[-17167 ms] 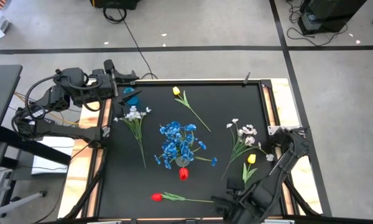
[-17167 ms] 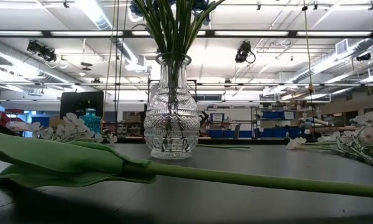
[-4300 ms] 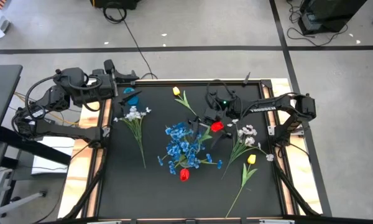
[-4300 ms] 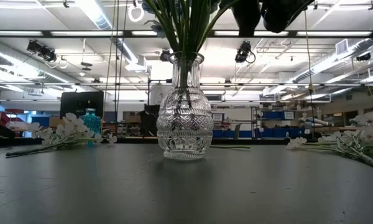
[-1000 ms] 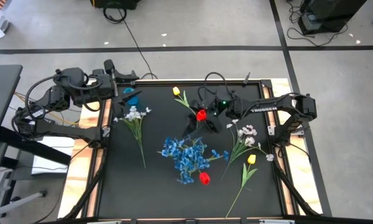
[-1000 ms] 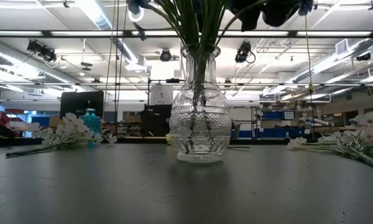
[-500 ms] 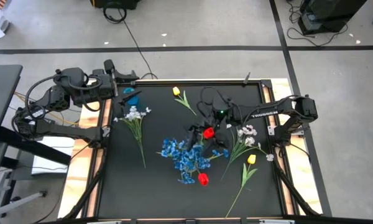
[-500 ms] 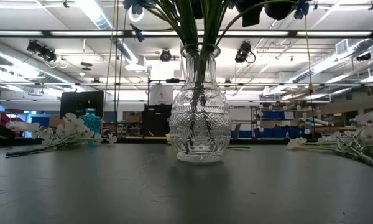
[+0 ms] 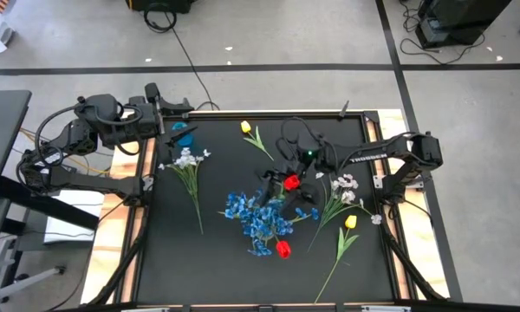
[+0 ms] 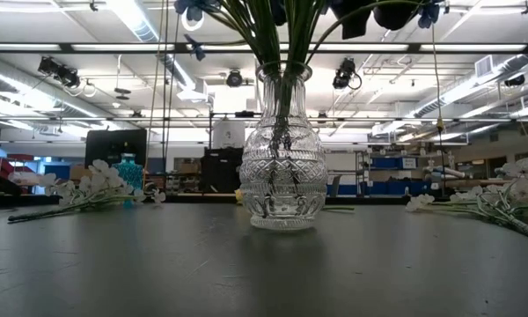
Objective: Sort flowers into vase by color
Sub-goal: Put the red flower into the transparent vase
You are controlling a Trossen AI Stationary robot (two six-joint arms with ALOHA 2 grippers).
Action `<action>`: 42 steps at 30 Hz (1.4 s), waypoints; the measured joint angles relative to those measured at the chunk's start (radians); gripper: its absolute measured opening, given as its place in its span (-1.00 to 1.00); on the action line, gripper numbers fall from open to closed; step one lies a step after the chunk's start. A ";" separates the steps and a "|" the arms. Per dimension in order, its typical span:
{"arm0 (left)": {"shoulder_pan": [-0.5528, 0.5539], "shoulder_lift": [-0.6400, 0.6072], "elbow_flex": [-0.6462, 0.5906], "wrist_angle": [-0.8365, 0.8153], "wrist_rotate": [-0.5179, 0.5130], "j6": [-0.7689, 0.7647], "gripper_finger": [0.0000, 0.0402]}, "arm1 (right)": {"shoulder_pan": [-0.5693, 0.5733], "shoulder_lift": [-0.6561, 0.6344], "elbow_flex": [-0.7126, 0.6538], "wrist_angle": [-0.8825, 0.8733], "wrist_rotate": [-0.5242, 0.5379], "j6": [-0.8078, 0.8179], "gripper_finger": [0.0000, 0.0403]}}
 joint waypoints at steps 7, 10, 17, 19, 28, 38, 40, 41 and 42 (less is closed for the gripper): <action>0.000 0.000 0.000 0.000 0.000 0.000 0.07 | -0.056 -0.011 -0.004 -0.008 -0.089 -0.010 0.44; 0.000 0.000 0.000 0.000 0.000 0.000 0.07 | -0.080 -0.035 -0.020 -0.006 -0.111 -0.021 0.44; 0.000 0.000 0.000 0.000 0.000 0.000 0.07 | -0.125 -0.108 -0.079 -0.008 -0.124 -0.090 0.44; 0.000 0.000 0.000 0.000 0.000 0.000 0.07 | -0.141 -0.133 -0.105 -0.007 -0.125 -0.111 0.44; 0.000 0.000 0.000 0.000 0.000 0.000 0.07 | -0.206 -0.253 -0.229 -0.011 -0.116 -0.145 0.44; 0.000 0.000 0.000 0.000 0.000 0.000 0.07 | -0.220 -0.399 -0.257 0.144 -0.026 -0.103 0.44; 0.000 0.000 0.000 0.000 0.000 0.000 0.07 | -0.240 -0.429 -0.257 0.147 0.014 -0.087 0.44; 0.000 0.000 0.000 0.000 0.000 0.000 0.07 | -0.252 -0.444 -0.257 0.144 0.042 -0.083 0.44; 0.000 0.000 0.000 0.000 0.000 0.000 0.07 | -0.264 -0.459 -0.257 0.143 0.072 -0.074 0.44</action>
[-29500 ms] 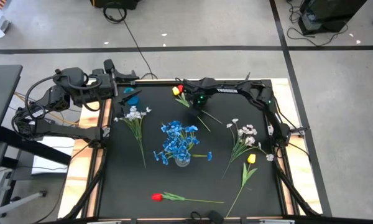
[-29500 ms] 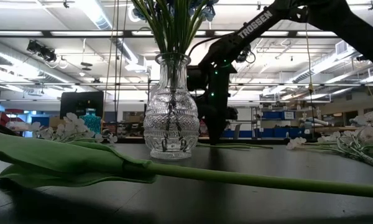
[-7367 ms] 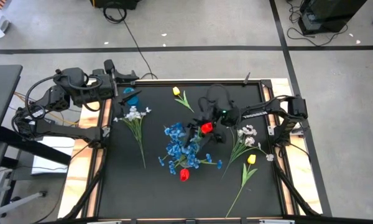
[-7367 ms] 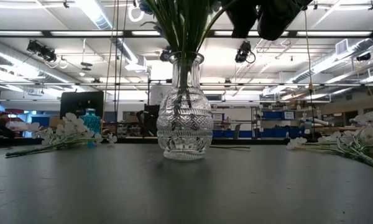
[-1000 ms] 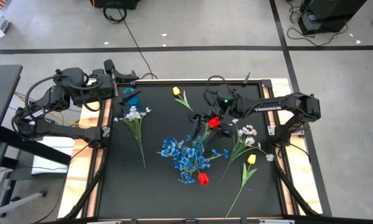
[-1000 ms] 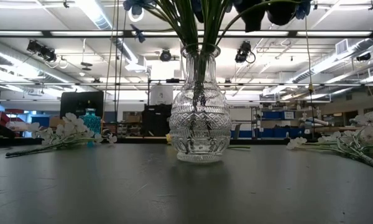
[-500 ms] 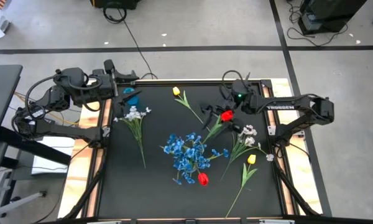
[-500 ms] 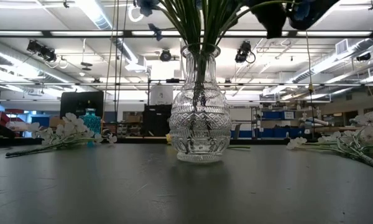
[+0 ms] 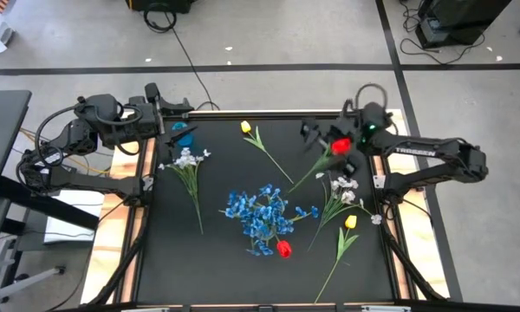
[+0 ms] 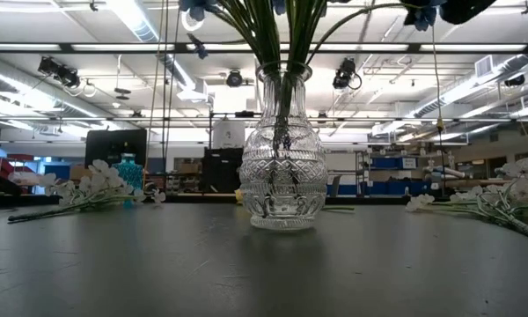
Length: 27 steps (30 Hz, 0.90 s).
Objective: Sort flowers into vase by color
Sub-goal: Put the red flower into the transparent vase
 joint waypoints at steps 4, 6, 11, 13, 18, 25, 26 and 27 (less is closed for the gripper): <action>0.000 0.000 0.000 0.000 0.000 0.000 0.07 | -0.052 -0.034 0.033 -0.114 0.150 0.265 0.44; 0.000 0.000 0.000 0.000 0.000 0.000 0.07 | -0.075 -0.032 0.050 -0.322 0.172 0.239 0.44; 0.000 0.000 0.000 0.000 0.000 0.000 0.07 | -0.092 0.055 0.050 -0.781 0.380 -0.016 0.44; 0.000 0.000 0.000 0.000 0.000 0.000 0.07 | -0.119 0.115 0.050 -0.864 0.404 0.070 0.44; 0.000 0.000 0.000 0.000 0.000 0.000 0.07 | -0.145 0.270 0.050 -0.896 0.301 0.142 0.44; 0.000 0.000 0.000 0.000 0.000 0.000 0.07 | -0.180 0.406 0.051 -0.886 0.262 0.154 0.44; 0.000 0.000 0.000 0.000 0.000 0.000 0.07 | -0.186 0.409 0.051 -0.885 0.262 0.152 0.44; 0.000 0.000 0.000 0.000 0.000 0.000 0.07 | -0.193 0.409 0.051 -0.883 0.275 0.146 0.44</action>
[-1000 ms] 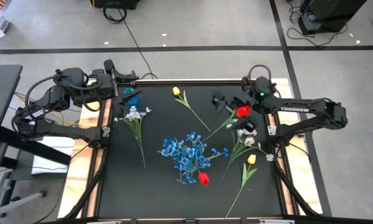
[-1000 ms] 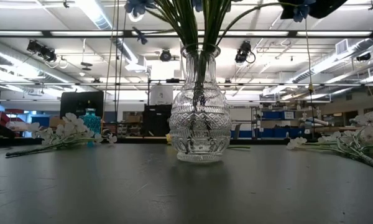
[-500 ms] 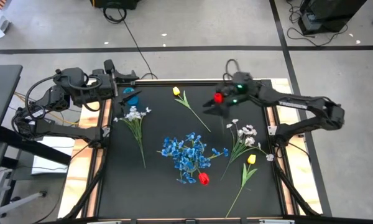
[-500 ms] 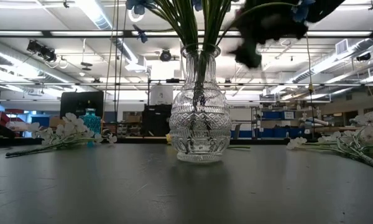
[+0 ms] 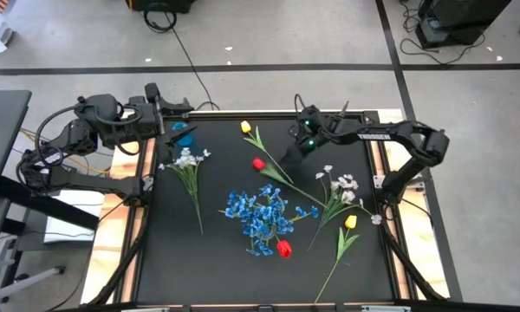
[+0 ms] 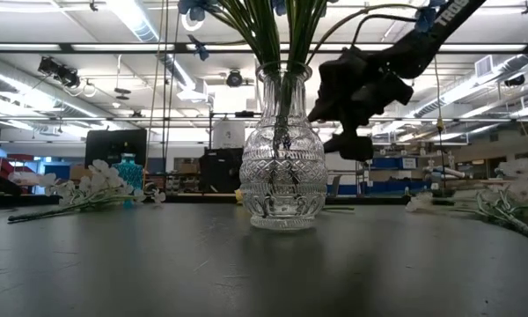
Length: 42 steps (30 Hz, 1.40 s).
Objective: Sort flowers into vase by color
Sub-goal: Put the red flower into the transparent vase
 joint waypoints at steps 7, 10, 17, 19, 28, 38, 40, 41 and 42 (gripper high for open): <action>0.000 0.000 0.000 0.000 0.000 0.000 0.07 | -0.022 -0.068 0.000 -0.162 0.206 -0.212 0.35; 0.000 0.000 0.000 0.000 0.000 0.000 0.07 | 0.053 -0.079 0.000 -0.265 0.218 -0.352 0.27; 0.000 0.000 0.000 0.000 0.000 0.000 0.07 | 0.235 -0.047 0.000 -0.196 0.441 -0.473 0.02; 0.000 0.000 0.000 0.000 0.000 0.000 0.07 | 0.246 -0.016 0.000 -0.158 0.451 -0.450 -0.03; 0.000 0.000 0.000 0.000 0.000 0.000 0.07 | 0.263 0.150 0.000 -0.022 0.357 -0.376 -0.13; 0.000 0.000 0.000 0.000 0.000 0.000 0.07 | 0.295 0.271 0.004 0.071 0.400 -0.378 -0.14; 0.000 0.000 0.000 0.000 0.000 0.000 0.07 | 0.296 0.282 0.004 0.102 0.403 -0.377 -0.17; 0.000 0.000 0.000 0.000 0.000 0.000 0.07 | 0.296 0.283 0.004 0.107 0.410 -0.377 -0.19; 0.000 0.000 0.000 0.000 0.000 0.000 0.07 | 0.298 0.283 0.004 0.107 0.428 -0.376 -0.23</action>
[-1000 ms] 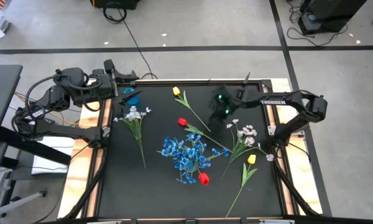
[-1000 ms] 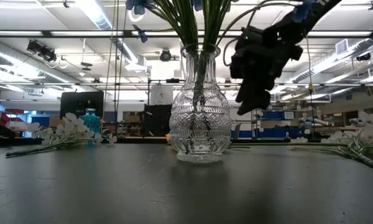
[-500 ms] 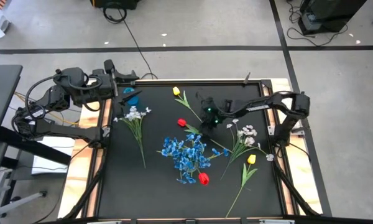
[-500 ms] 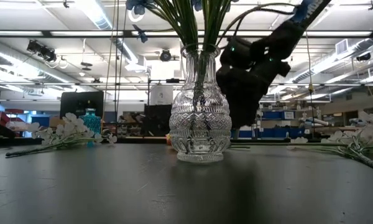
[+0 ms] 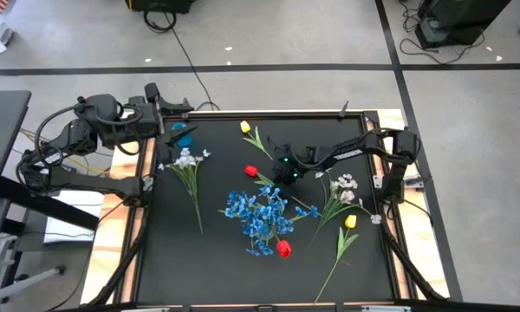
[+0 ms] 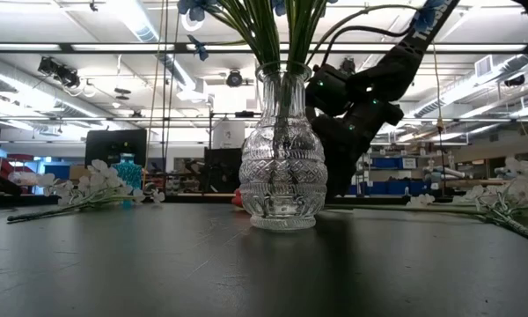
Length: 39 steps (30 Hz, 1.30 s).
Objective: Sort flowers into vase by color
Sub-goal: Put the red flower into the transparent vase
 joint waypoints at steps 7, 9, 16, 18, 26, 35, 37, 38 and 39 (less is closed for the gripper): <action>0.000 0.000 0.000 0.000 0.000 0.000 0.07 | 0.003 0.002 0.000 -0.006 0.066 -0.001 -0.75; 0.000 0.000 0.000 0.000 0.000 0.000 0.07 | 0.002 0.002 -0.001 -0.006 0.061 -0.001 -0.90; 0.000 0.000 0.000 0.000 0.000 0.000 0.07 | -0.008 -0.013 -0.005 0.023 0.018 0.095 -0.88; 0.000 0.000 0.000 0.000 0.000 0.000 0.07 | -0.013 -0.029 -0.008 0.036 0.006 0.129 -0.92; 0.000 0.000 0.000 0.000 0.000 0.000 0.07 | -0.053 -0.153 -0.006 0.181 -0.022 0.253 -0.96; 0.000 0.000 0.000 0.000 0.000 0.000 0.07 | -0.116 -0.296 -0.005 0.304 -0.041 0.325 -0.96; 0.000 0.000 0.000 0.000 0.000 0.000 0.07 | -0.132 -0.317 -0.005 0.270 -0.041 0.318 -0.96; 0.000 0.000 0.000 0.000 0.000 0.000 0.07 | -0.140 -0.327 -0.005 0.247 -0.036 0.309 -0.96; 0.000 0.000 0.000 0.000 0.000 0.000 0.07 | -0.148 -0.336 -0.005 0.226 -0.027 0.300 -0.96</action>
